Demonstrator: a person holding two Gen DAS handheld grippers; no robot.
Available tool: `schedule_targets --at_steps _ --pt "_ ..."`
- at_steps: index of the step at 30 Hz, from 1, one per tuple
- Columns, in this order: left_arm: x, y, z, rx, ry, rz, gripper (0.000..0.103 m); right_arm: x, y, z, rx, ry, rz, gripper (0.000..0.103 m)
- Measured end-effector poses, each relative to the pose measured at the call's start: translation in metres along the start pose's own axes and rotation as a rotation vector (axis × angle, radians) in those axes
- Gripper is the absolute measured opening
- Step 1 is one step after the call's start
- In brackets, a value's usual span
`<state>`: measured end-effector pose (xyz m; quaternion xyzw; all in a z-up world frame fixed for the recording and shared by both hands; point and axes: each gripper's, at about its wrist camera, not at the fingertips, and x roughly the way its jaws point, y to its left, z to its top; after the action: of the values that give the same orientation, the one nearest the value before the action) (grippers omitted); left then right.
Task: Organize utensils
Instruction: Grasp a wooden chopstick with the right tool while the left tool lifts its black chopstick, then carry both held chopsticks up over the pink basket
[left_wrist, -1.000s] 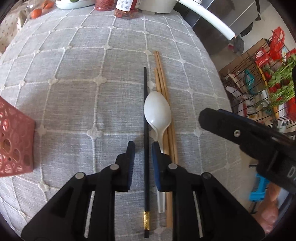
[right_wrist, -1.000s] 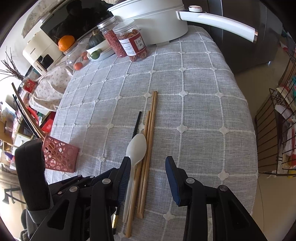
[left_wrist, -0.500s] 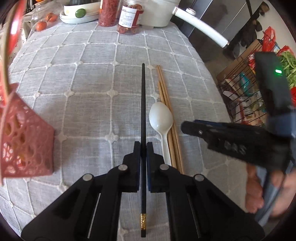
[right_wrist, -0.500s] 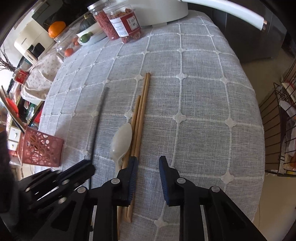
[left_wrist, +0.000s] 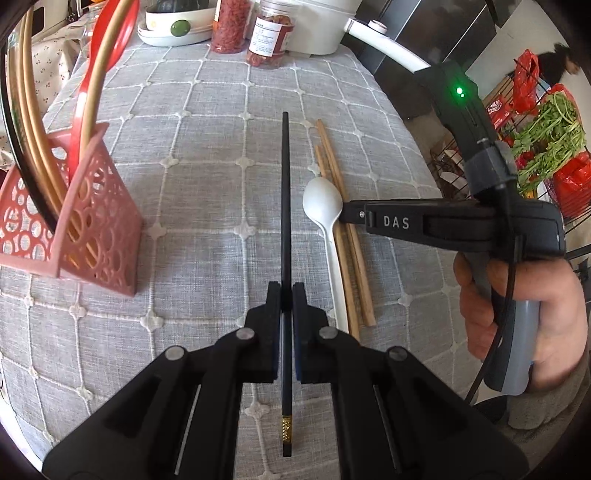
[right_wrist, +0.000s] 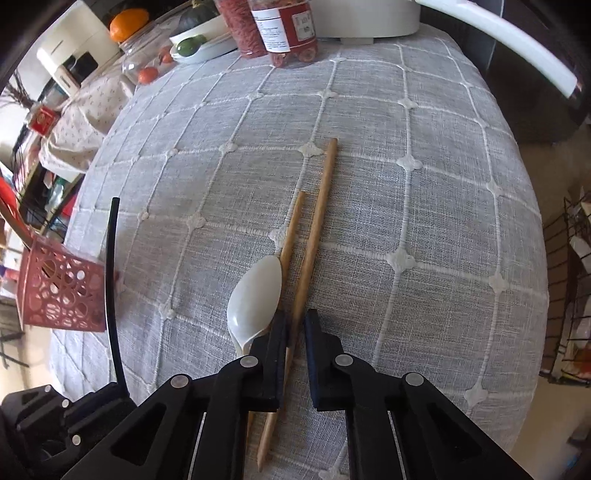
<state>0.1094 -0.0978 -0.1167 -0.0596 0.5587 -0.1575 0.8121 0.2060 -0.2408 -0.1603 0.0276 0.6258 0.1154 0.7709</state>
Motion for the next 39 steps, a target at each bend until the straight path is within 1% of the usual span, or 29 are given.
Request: schedule_targets --at_steps 3,9,12,14,21,25,27,30,32,36,37,39 --pt "0.000 0.001 -0.001 -0.003 0.003 -0.004 0.007 0.000 -0.002 0.000 0.004 0.021 0.009 0.008" --pt "0.001 -0.001 -0.001 -0.008 0.011 0.002 0.007 0.000 -0.002 0.002 -0.013 0.024 -0.002 0.008" --pt "0.000 -0.002 -0.002 -0.010 0.013 0.004 0.007 0.003 0.008 0.005 -0.024 0.023 -0.019 0.007" --pt "-0.001 -0.001 -0.002 -0.012 0.011 0.003 0.007 0.003 0.011 0.005 -0.018 0.023 -0.021 0.005" --pt "-0.017 -0.001 -0.003 -0.006 -0.028 -0.034 0.007 -0.019 0.017 0.003 -0.030 -0.042 -0.022 0.005" --pt "-0.029 -0.001 -0.005 0.002 -0.048 -0.062 0.007 -0.025 0.017 0.002 -0.020 -0.061 -0.016 0.005" --pt "-0.035 -0.002 -0.007 0.002 -0.053 -0.076 0.007 -0.029 0.016 0.000 -0.013 -0.072 0.002 0.005" --pt "-0.048 0.002 -0.011 -0.016 -0.054 -0.099 0.007 -0.034 0.019 -0.002 -0.012 -0.073 0.070 0.005" --pt "-0.061 0.006 -0.014 -0.034 -0.063 -0.106 0.007 -0.034 0.020 -0.003 -0.010 -0.068 0.101 0.005" --pt "-0.091 0.024 -0.024 -0.089 -0.098 -0.113 0.007 -0.026 0.021 -0.004 -0.006 -0.033 0.120 0.005" --pt "-0.098 0.031 -0.026 -0.105 -0.108 -0.108 0.007 -0.027 0.022 -0.005 -0.009 -0.031 0.120 0.005" --pt "-0.110 0.044 -0.030 -0.124 -0.131 -0.124 0.007 -0.031 0.029 -0.006 -0.023 -0.035 0.135 0.005"
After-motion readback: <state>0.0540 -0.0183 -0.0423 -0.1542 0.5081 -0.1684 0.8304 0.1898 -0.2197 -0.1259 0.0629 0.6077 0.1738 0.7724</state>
